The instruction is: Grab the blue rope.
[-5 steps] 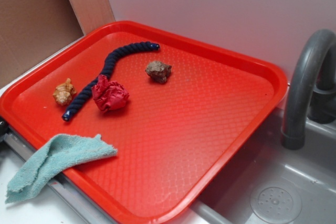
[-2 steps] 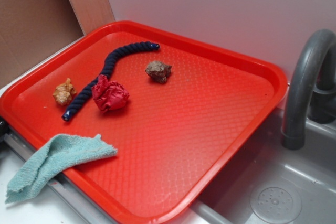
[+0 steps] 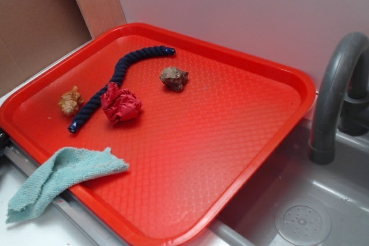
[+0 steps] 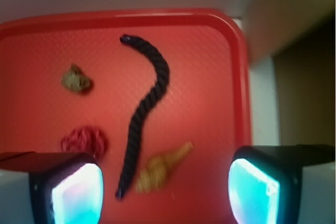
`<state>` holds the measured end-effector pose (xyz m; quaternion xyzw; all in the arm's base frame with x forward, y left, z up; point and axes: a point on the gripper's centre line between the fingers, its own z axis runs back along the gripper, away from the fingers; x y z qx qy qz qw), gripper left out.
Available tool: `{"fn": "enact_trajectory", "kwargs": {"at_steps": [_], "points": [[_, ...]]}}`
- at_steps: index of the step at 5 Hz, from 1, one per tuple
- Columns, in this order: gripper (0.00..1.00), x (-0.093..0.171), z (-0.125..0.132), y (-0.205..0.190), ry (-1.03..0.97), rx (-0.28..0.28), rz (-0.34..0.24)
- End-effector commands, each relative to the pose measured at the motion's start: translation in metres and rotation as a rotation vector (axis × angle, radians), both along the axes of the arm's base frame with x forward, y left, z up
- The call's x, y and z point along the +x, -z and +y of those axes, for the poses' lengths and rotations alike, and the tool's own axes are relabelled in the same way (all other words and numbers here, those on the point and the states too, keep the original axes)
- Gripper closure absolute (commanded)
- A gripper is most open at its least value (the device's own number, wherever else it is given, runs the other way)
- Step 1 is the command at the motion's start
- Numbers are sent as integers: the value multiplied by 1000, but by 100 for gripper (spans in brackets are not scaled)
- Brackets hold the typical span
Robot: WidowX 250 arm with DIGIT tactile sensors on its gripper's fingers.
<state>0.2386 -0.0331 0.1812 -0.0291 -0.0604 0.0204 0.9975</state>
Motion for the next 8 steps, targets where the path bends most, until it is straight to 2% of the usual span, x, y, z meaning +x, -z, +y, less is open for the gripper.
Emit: {"fn": "enact_trajectory", "kwargs": {"at_steps": [1, 2, 3, 4, 5, 6, 7, 8], "points": [[0, 44, 9, 31, -76, 23, -82], [0, 56, 11, 65, -77, 32, -54], [0, 61, 8, 93, -40, 86, -24], [0, 62, 1, 119, 8, 104, 2], [0, 66, -10, 133, 44, 41, 13], [0, 70, -24, 144, 67, 36, 38], [0, 71, -22, 154, 37, 36, 77], [100, 68, -19, 158, 45, 102, 83]]}}
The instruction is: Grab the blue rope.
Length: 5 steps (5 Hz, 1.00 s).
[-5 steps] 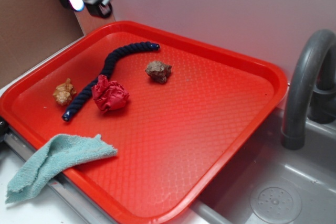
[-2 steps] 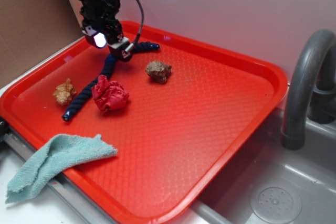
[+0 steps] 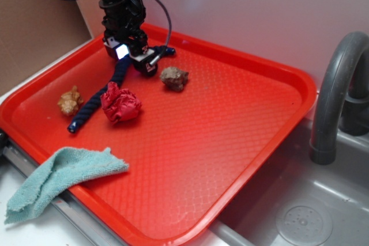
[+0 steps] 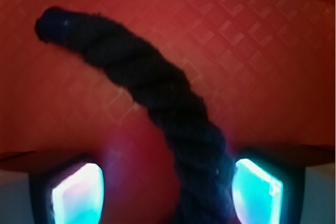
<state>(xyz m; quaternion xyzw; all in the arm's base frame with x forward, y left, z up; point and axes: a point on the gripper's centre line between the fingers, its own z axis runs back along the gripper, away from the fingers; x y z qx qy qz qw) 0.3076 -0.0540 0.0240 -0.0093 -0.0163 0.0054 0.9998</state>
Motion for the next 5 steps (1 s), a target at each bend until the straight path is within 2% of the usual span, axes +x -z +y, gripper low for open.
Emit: {"fn": "enact_trajectory", "kwargs": {"at_steps": [1, 2, 3, 4, 5], "points": [[100, -4, -2, -6, 54, 46, -7], [100, -6, -8, -43, 60, 66, 15], [100, -9, -12, -92, -36, 154, 72], [100, -20, -15, -143, -79, 108, 6], [100, -33, -13, -193, -68, 14, -68]]}}
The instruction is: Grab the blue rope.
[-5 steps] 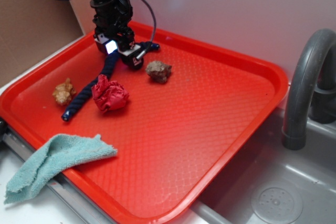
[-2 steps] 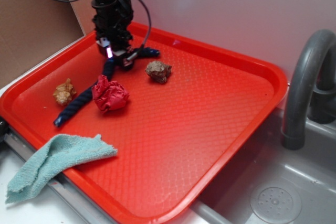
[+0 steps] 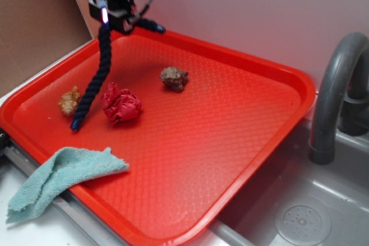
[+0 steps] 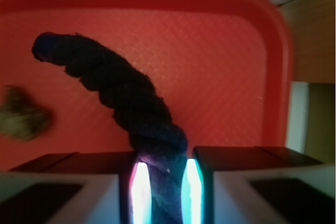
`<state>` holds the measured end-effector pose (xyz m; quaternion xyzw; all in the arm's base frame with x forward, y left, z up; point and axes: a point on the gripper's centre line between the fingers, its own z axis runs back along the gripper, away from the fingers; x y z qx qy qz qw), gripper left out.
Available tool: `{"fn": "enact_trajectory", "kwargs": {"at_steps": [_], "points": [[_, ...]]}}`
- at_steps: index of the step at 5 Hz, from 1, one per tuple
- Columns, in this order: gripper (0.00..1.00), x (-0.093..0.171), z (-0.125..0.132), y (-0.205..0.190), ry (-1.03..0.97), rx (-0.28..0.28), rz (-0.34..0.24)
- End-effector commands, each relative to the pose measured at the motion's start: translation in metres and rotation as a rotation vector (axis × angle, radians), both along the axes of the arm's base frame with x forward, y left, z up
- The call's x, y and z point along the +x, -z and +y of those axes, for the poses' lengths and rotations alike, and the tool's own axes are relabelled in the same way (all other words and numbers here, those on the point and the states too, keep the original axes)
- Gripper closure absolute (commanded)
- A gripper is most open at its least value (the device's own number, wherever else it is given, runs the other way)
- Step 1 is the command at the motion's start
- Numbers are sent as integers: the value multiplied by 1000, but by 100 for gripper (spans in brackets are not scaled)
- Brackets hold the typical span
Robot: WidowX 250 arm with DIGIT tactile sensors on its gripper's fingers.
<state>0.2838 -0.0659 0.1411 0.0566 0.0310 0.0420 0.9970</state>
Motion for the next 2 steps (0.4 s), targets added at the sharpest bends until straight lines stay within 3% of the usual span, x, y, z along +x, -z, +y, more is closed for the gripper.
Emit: {"fn": "enact_trajectory", "kwargs": {"at_steps": [1, 2], "points": [[100, -25, 8, -125, -44, -218, -221], [100, -20, 12, -132, 62, -239, -158]]}}
